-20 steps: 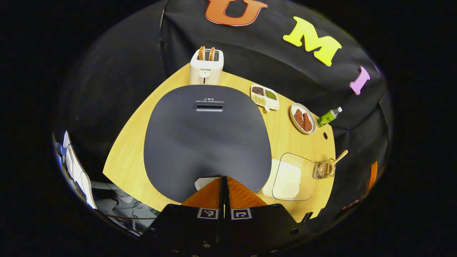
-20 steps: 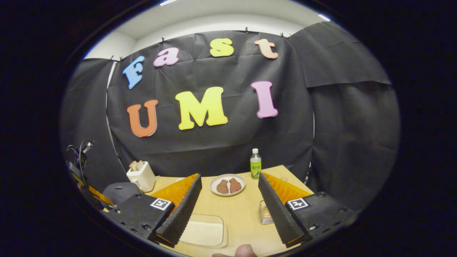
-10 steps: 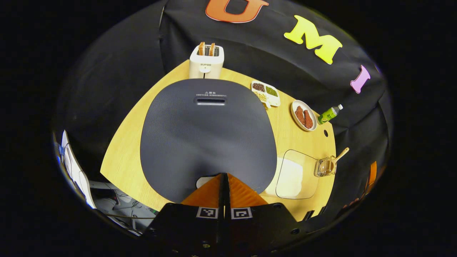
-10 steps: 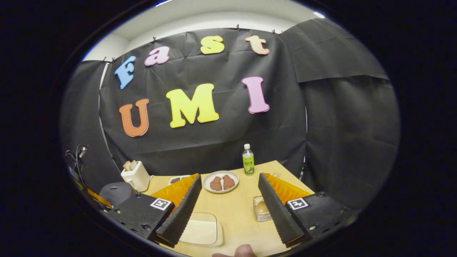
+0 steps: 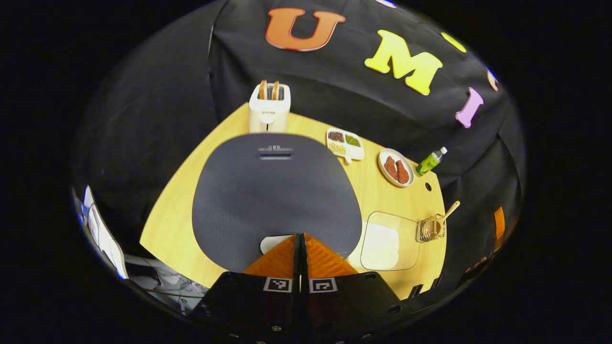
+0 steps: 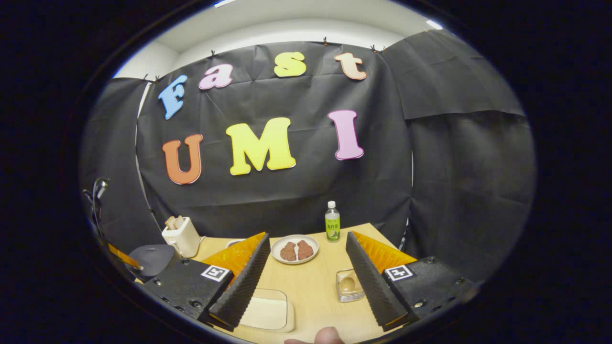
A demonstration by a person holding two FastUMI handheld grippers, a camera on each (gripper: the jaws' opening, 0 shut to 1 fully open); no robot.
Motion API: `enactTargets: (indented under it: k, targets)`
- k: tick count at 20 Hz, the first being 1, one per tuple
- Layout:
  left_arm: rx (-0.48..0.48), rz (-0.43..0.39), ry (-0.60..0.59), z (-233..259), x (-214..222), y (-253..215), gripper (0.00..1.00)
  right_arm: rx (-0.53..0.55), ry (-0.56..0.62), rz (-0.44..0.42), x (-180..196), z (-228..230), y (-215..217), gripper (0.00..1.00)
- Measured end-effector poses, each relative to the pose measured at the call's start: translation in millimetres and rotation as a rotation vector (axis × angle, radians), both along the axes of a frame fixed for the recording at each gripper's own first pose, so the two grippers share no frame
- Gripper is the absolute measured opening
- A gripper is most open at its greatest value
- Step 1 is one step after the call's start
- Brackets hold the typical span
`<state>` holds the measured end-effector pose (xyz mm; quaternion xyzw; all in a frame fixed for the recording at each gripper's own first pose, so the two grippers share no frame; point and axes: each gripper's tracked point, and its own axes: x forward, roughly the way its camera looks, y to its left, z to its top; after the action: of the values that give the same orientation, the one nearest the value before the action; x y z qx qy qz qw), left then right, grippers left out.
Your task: Close the left gripper, press the button to open the rice cooker; take a wooden spoon from the chopstick holder with the right hand, scoop a spoonful of rice and pour it into the rice cooker, then put the wooden spoon back into the chopstick holder.
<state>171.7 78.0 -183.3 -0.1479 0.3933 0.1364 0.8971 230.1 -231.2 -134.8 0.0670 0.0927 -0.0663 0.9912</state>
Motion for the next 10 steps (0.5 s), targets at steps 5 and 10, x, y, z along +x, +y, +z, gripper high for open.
enactTargets:
  k: [5,10]
  targets:
    - [0.071,0.046,-0.215,67.6,23.8,23.4,0.0,-0.014,-0.026,-0.014,-7.1,15.7,-8.0,1.0]
    - [0.107,0.07,-0.358,109.8,34.0,31.6,0.0,-0.028,-0.038,-0.029,-15.0,24.9,-23.2,1.0]
